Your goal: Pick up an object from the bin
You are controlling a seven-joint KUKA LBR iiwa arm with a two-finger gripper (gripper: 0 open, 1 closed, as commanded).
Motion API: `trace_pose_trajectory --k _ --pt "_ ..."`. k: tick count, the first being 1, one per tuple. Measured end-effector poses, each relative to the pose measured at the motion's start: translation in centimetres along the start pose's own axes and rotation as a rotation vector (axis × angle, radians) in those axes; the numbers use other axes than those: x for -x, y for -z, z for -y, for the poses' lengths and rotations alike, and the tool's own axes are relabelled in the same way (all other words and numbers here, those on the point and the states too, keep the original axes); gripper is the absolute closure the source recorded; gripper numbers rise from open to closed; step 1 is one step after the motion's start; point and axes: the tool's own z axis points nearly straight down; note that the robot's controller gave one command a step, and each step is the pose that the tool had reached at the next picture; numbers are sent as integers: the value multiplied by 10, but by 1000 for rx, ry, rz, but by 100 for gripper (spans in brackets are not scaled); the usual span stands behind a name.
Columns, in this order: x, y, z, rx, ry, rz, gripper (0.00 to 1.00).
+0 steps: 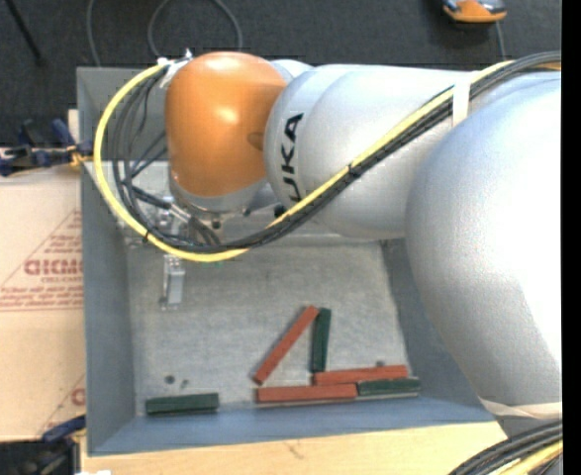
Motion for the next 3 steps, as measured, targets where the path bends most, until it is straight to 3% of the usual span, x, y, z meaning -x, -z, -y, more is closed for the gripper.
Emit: trace_pose_trajectory --k 1,2,3 --pt "39 -54 77 -4 296 4 0" --pt "-54 -99 155 -3 114 -2 0" --pt "-109 -130 203 -1 130 4 0"
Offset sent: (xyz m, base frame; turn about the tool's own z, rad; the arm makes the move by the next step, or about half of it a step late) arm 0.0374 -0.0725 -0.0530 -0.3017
